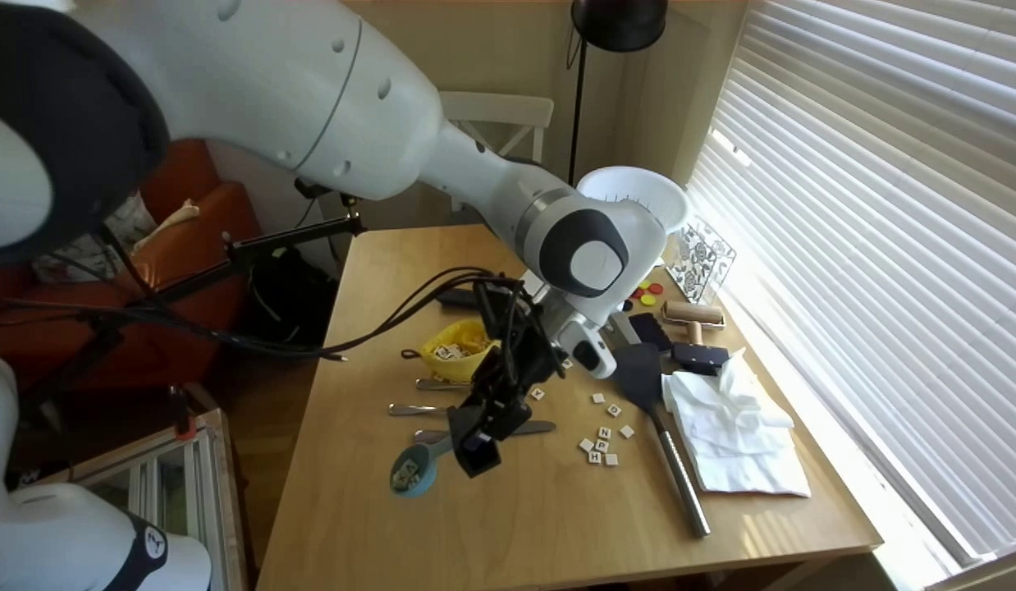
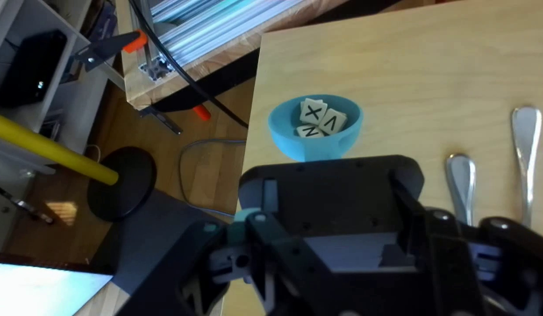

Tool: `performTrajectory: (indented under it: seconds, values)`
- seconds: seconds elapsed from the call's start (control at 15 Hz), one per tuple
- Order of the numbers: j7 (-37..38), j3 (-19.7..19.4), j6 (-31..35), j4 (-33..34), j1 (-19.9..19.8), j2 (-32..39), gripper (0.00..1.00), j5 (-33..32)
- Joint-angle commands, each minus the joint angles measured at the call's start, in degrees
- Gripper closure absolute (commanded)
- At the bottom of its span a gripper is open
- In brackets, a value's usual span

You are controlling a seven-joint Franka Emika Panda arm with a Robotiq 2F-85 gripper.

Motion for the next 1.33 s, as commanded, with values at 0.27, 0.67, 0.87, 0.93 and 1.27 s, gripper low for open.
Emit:
performTrajectory:
  seconds: [0.27, 0.67, 0.87, 0.93, 1.27]
  values:
    - [-5.6, 4.8, 5.0, -12.7, 0.8, -13.7, 0.65, 9.6]
    - [-4.2, 9.4, 8.3, -4.9, 4.7, -11.3, 0.65, 11.0]
    - [-3.2, 10.4, 8.4, 1.4, 6.2, -9.1, 0.65, 10.3]
    - [-3.1, 10.3, 8.4, 4.5, 6.6, -8.1, 0.65, 9.3]
    - [-3.9, 9.9, 9.2, -1.1, 6.6, -10.6, 0.40, 9.3]
